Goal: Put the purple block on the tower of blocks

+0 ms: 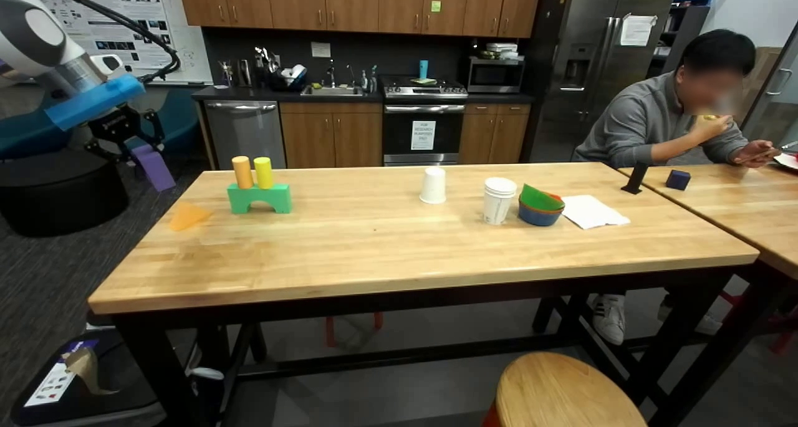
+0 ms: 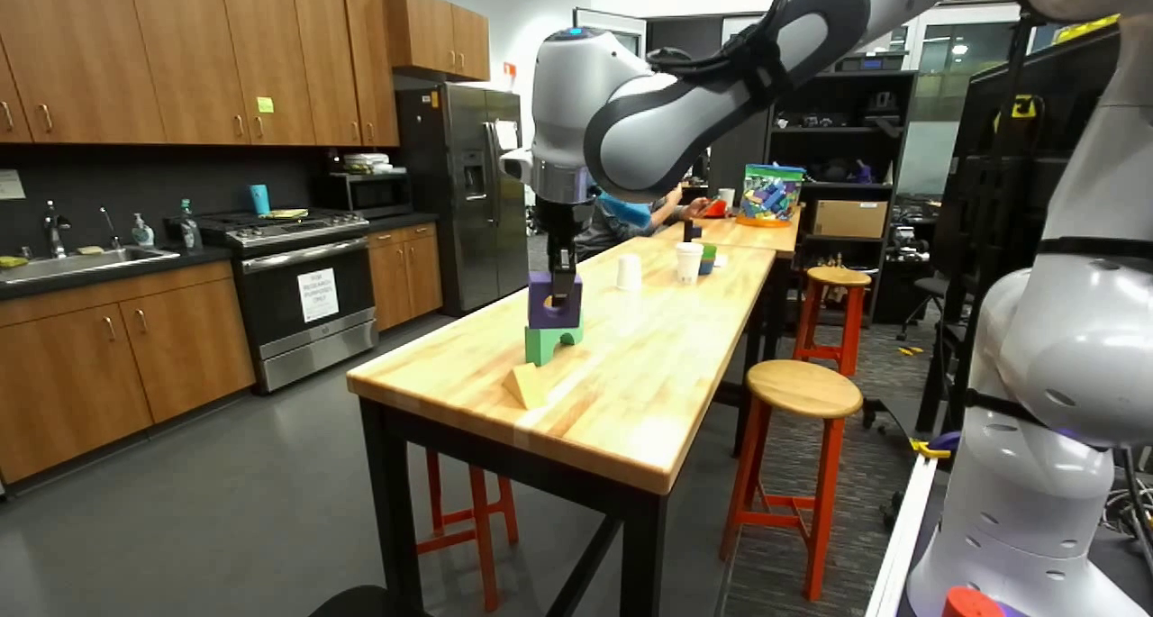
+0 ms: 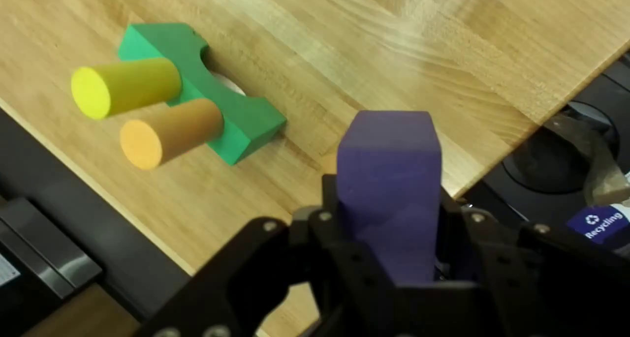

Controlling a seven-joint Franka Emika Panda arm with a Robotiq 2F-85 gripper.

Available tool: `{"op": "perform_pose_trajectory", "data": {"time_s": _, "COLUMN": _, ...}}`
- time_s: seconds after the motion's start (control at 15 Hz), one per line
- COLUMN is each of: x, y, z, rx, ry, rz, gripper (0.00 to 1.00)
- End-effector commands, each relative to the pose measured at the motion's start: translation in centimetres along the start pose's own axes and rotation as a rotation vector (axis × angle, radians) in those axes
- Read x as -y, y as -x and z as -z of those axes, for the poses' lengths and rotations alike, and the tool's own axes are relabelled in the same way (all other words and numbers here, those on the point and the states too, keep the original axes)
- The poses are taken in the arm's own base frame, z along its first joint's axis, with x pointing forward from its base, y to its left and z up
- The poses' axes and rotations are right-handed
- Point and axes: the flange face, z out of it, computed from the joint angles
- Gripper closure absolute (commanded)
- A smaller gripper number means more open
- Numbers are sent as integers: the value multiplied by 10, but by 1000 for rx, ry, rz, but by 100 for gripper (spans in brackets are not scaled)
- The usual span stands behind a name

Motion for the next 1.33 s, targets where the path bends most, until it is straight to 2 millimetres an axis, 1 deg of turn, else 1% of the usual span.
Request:
{"op": "perform_pose_trajectory", "data": {"time_s": 0.0, "x": 10, "y": -17, "z": -5, "rx": -38, "ry": 8, "rz": 138, "gripper": 83}}
{"op": "perform_pose_trajectory", "data": {"time_s": 0.13, "x": 8, "y": -21, "z": -9, "rx": -48, "ry": 1, "rz": 168, "gripper": 83}}
{"op": "perform_pose_trajectory", "data": {"time_s": 0.27, "x": -1, "y": -21, "z": -13, "rx": -57, "ry": -3, "rz": 193, "gripper": 83}}
{"op": "perform_pose_trajectory", "data": {"time_s": 0.53, "x": -26, "y": -16, "z": -11, "rx": -68, "ry": 61, "rz": 275, "gripper": 83}}
{"op": "perform_pose_trajectory", "data": {"time_s": 0.8, "x": -48, "y": -9, "z": -17, "rx": -81, "ry": 37, "rz": 332, "gripper": 83}}
{"op": "perform_pose_trajectory", "data": {"time_s": 1.07, "x": -60, "y": -3, "z": -25, "rx": -69, "ry": 31, "rz": 390, "gripper": 83}}
{"op": "perform_pose_trajectory", "data": {"time_s": 1.27, "x": -63, "y": -2, "z": -32, "rx": -66, "ry": 17, "rz": 420, "gripper": 83}}
